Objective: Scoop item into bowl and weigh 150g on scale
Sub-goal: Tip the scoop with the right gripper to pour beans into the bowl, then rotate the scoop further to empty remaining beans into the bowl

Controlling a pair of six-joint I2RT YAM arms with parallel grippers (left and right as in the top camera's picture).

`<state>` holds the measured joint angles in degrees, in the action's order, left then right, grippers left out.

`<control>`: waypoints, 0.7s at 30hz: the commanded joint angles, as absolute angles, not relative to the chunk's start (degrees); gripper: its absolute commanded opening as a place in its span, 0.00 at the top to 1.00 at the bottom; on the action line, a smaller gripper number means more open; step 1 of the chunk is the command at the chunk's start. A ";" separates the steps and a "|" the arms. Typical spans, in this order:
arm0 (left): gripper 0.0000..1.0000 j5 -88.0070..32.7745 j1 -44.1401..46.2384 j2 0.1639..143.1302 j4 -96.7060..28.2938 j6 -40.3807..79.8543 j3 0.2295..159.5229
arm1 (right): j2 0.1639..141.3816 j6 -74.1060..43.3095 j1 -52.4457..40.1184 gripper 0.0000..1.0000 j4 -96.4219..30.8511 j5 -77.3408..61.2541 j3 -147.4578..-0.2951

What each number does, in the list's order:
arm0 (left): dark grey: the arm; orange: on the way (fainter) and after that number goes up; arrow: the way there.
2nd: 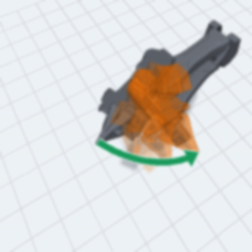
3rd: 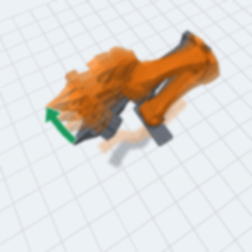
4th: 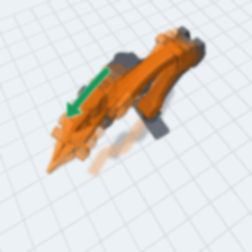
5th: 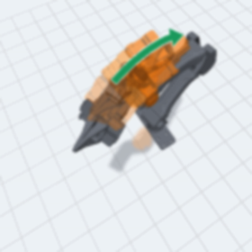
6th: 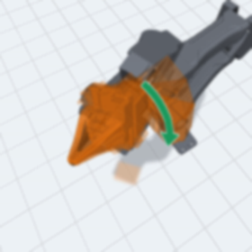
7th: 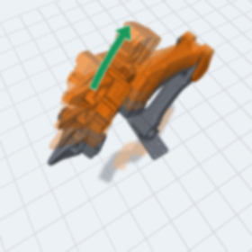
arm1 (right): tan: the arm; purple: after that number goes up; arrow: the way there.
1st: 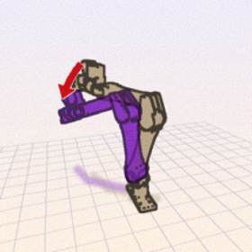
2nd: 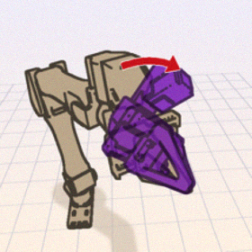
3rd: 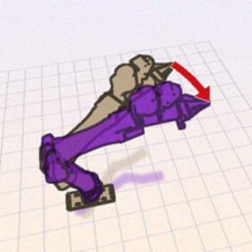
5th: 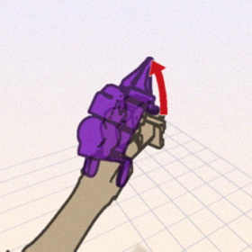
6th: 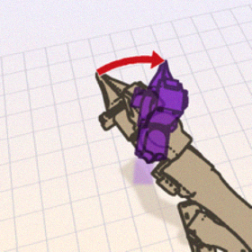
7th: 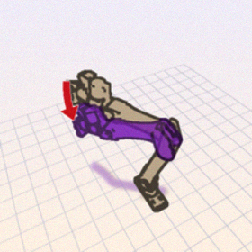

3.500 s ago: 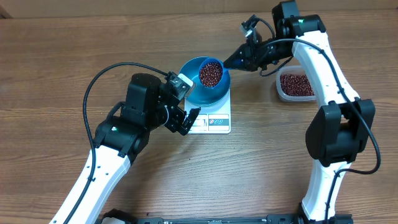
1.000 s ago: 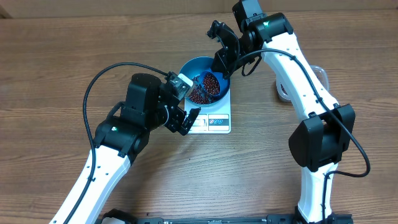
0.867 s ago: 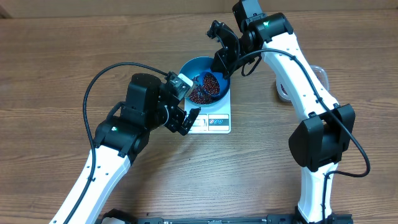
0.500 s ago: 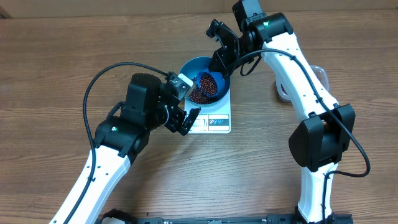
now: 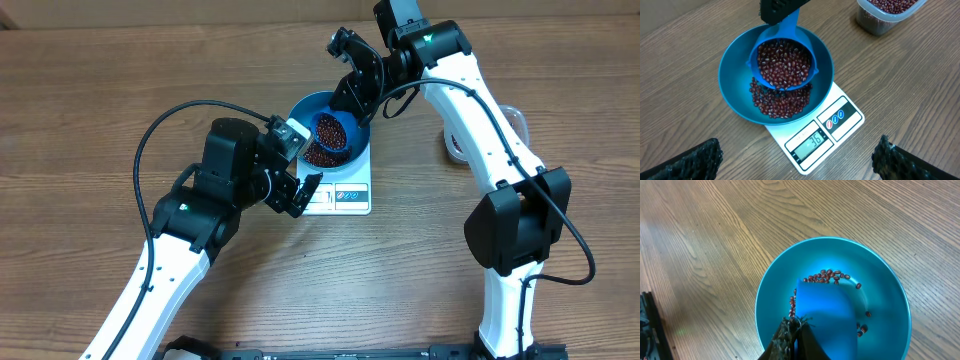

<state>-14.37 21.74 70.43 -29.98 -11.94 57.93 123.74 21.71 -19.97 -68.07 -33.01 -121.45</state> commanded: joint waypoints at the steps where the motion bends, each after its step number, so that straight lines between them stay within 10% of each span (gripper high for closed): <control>1: 0.00 -14.83 21.93 70.61 -29.93 -11.14 59.31 | 123.87 24.27 -20.25 0.96 -67.59 -34.83 -123.52; 21: 0.01 -14.61 21.78 70.61 -29.91 -11.14 59.31 | 123.87 25.45 -20.25 0.96 -68.38 -35.29 -123.52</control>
<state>-14.37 21.74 70.43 -30.00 -11.94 57.93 123.74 25.15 -19.97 -68.60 -33.69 -121.45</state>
